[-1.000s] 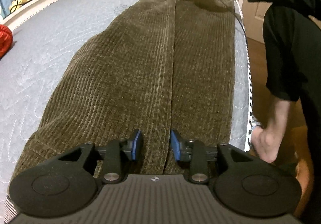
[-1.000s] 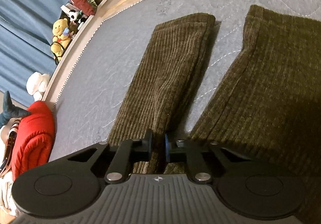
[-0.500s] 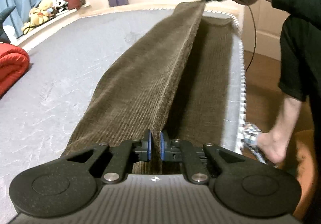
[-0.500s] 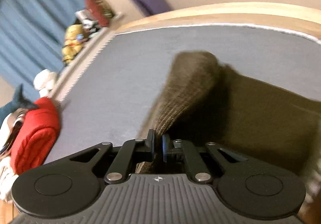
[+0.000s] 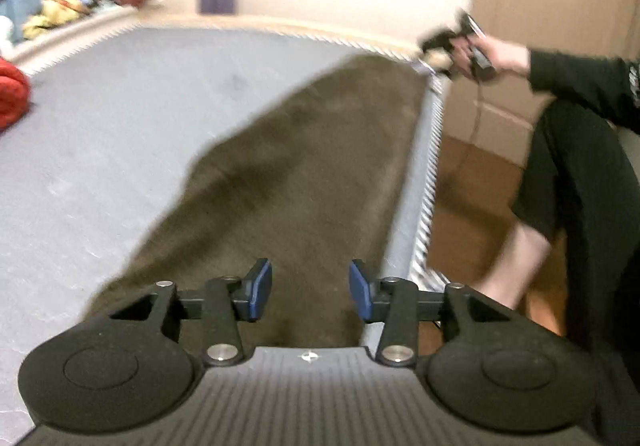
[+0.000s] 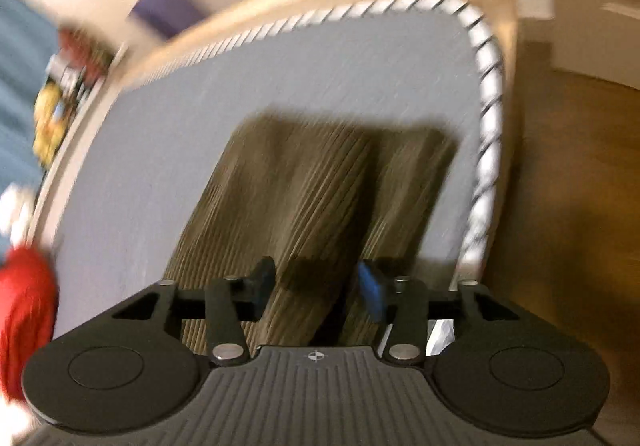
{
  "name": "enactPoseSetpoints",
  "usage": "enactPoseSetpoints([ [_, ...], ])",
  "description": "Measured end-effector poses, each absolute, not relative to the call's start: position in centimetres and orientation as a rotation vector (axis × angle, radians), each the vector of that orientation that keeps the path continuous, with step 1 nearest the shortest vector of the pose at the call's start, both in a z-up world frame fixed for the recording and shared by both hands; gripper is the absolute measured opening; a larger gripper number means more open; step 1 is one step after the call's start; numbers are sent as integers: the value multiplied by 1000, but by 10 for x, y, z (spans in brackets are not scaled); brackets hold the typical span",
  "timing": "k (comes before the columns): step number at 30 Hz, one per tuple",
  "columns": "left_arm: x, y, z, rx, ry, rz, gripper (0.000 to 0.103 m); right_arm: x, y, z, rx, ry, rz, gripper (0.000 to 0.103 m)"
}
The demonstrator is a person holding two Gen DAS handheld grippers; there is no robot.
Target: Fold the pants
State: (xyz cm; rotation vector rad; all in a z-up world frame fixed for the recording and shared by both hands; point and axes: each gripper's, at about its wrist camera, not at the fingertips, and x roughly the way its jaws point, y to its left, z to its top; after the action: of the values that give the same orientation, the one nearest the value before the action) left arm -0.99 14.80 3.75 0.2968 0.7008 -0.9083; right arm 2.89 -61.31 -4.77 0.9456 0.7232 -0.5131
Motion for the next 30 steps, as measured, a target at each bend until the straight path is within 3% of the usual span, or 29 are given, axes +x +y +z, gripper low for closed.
enactPoseSetpoints([
  [12,27,154,40,279,620,-708,50,56,-651,-77,1061,670,-406,49],
  [13,28,153,40,277,615,-707,50,59,-649,-75,1047,674,-393,44],
  [14,27,151,40,279,608,-706,50,62,-648,-74,1030,682,-390,20],
  [15,27,150,41,284,601,-703,50,65,-646,-73,1003,687,-395,8],
  [18,27,151,42,278,594,-703,50,59,-636,-40,940,568,-349,8],
  [20,27,153,42,283,589,-703,50,45,-622,3,784,382,-259,10],
  [21,28,151,41,289,590,-701,50,40,-622,12,749,350,-296,20],
  [23,31,153,38,293,598,-694,50,37,-634,-3,834,409,-429,33],
  [25,33,153,36,297,607,-684,50,40,-650,-39,985,543,-506,33],
  [28,34,152,32,314,621,-685,50,51,-655,-67,1059,604,-459,35],
  [30,33,150,30,335,627,-690,50,58,-650,-67,1029,600,-423,51],
])
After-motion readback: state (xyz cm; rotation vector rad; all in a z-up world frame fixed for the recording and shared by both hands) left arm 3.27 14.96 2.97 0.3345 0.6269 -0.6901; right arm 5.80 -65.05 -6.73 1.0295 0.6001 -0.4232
